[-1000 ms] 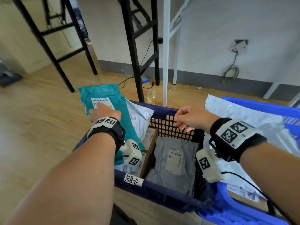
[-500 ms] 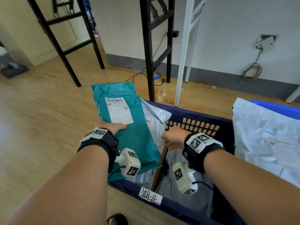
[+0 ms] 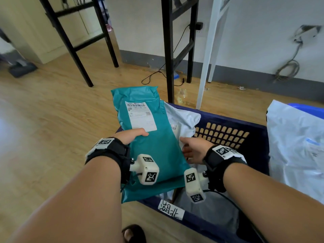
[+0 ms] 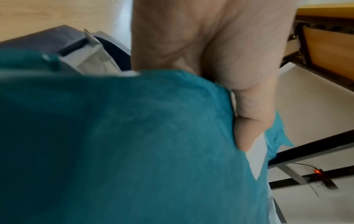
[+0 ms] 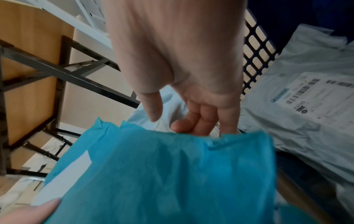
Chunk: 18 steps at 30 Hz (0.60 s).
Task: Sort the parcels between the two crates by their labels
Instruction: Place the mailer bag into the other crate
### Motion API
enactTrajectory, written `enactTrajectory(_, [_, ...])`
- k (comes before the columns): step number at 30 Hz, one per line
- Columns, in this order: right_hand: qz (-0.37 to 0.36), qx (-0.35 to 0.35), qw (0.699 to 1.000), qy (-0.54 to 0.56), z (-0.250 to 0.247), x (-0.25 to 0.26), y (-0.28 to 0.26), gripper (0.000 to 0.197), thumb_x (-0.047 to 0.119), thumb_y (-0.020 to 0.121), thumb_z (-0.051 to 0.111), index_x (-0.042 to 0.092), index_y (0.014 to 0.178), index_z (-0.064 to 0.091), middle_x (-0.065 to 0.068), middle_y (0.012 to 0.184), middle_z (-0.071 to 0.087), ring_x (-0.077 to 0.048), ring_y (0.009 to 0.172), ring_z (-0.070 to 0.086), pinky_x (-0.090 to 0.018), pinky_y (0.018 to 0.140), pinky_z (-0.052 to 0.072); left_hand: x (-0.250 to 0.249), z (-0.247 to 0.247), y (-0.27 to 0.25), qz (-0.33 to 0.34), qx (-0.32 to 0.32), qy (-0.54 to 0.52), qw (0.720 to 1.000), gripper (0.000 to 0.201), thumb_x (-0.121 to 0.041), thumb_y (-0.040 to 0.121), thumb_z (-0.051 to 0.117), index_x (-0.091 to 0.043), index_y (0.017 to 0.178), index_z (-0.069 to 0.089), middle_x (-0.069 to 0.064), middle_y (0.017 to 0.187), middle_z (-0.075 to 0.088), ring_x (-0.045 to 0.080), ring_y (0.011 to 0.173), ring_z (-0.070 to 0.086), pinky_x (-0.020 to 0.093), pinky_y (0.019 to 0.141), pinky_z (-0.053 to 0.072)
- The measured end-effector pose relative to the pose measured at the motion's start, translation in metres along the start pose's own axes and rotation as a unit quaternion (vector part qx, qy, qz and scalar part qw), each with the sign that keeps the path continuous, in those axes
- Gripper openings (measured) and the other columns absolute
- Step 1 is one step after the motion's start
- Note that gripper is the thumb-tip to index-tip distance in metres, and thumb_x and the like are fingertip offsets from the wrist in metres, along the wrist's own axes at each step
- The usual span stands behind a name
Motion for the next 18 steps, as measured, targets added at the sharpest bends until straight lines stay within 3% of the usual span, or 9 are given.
enactTrajectory(4, [-0.004, -0.019, 0.999, -0.026, -0.004, -0.008, 0.003, 0.012, 0.011, 0.096, 0.054, 0.008, 0.084, 0.051, -0.009, 0.073, 0.053, -0.022, 0.066, 0.053, -0.037, 0.066, 0.050, 0.003, -0.003, -0.002, 0.017, -0.036, -0.003, 0.999, 0.042, -0.009, 0.071, 0.076, -0.014, 0.112, 0.066, 0.004, 0.104, 0.072, 0.021, 0.082, 0.069, 0.026, 0.064, 0.053])
enactTrajectory(6, [-0.003, -0.021, 1.000, -0.007, -0.003, -0.010, 0.003, 0.002, 0.005, 0.095, 0.052, 0.004, 0.095, 0.054, -0.015, 0.091, 0.059, -0.025, 0.075, 0.059, -0.036, 0.061, 0.053, 0.004, -0.012, -0.004, 0.004, -0.076, -0.009, 0.997, 0.044, -0.013, 0.062, 0.081, -0.012, 0.104, 0.068, 0.004, 0.097, 0.071, 0.020, 0.079, 0.068, 0.028, 0.067, 0.054])
enactTrajectory(8, [0.000, -0.021, 0.999, 0.032, 0.000, -0.014, 0.005, 0.023, 0.003, 0.094, 0.054, 0.003, 0.117, 0.052, -0.021, 0.117, 0.057, -0.032, 0.097, 0.062, -0.038, 0.061, 0.056, 0.006, -0.025, -0.002, -0.003, -0.117, -0.012, 0.993, 0.056, -0.019, 0.050, 0.083, -0.011, 0.103, 0.069, 0.004, 0.098, 0.071, 0.022, 0.084, 0.068, 0.030, 0.074, 0.054])
enactTrajectory(9, [-0.002, -0.017, 0.999, 0.042, 0.002, -0.015, 0.006, 0.029, 0.004, 0.093, 0.054, 0.004, 0.122, 0.051, -0.021, 0.121, 0.057, -0.032, 0.102, 0.061, -0.038, 0.063, 0.056, 0.006, -0.033, -0.003, 0.003, -0.140, -0.011, 0.990, 0.058, -0.020, 0.048, 0.083, -0.011, 0.104, 0.069, 0.005, 0.099, 0.071, 0.023, 0.086, 0.067, 0.031, 0.074, 0.052])
enactTrajectory(11, [0.000, -0.014, 0.999, 0.044, 0.007, -0.017, 0.006, 0.032, 0.007, 0.093, 0.056, 0.006, 0.125, 0.051, -0.016, 0.110, 0.062, -0.027, 0.091, 0.062, -0.033, 0.061, 0.053, 0.009, -0.046, -0.002, 0.005, -0.174, -0.006, 0.985, 0.074, -0.029, 0.035, 0.081, -0.012, 0.105, 0.068, 0.004, 0.098, 0.070, 0.023, 0.086, 0.066, 0.032, 0.077, 0.053])
enactTrajectory(13, [-0.007, -0.015, 0.999, 0.047, 0.009, -0.015, 0.008, 0.034, 0.011, 0.092, 0.060, 0.009, 0.125, 0.053, -0.013, 0.108, 0.063, -0.023, 0.082, 0.059, -0.028, 0.049, 0.050, 0.012, -0.054, -0.001, -0.002, -0.188, -0.003, 0.982, 0.083, -0.035, 0.023, 0.076, -0.015, 0.103, 0.068, 0.002, 0.094, 0.071, 0.023, 0.086, 0.067, 0.036, 0.082, 0.055])
enactTrajectory(16, [-0.018, 0.000, 0.996, 0.089, 0.013, -0.011, 0.015, 0.031, 0.009, 0.091, 0.062, 0.010, 0.122, 0.056, -0.015, 0.120, 0.063, -0.023, 0.075, 0.061, -0.018, 0.035, 0.043, 0.015, -0.062, 0.000, -0.002, -0.184, -0.002, 0.983, 0.080, -0.035, 0.024, 0.076, -0.016, 0.101, 0.068, 0.001, 0.092, 0.072, 0.023, 0.085, 0.068, 0.038, 0.085, 0.055])
enactTrajectory(18, [-0.019, 0.009, 0.994, 0.105, 0.016, -0.010, 0.020, 0.019, 0.011, 0.090, 0.064, 0.011, 0.109, 0.061, -0.011, 0.102, 0.069, -0.017, 0.057, 0.061, -0.016, 0.032, 0.039, 0.019, -0.066, 0.000, -0.009, -0.182, -0.003, 0.983, 0.077, -0.034, 0.027, 0.079, -0.018, 0.101, 0.069, 0.000, 0.093, 0.073, 0.024, 0.087, 0.069, 0.040, 0.087, 0.055])
Point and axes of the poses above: each hand's wrist, its own y-axis towards the middle knuckle, its own z-axis out of the palm, x = y × z, the point moved 4 cm from there along y, towards the middle knuckle
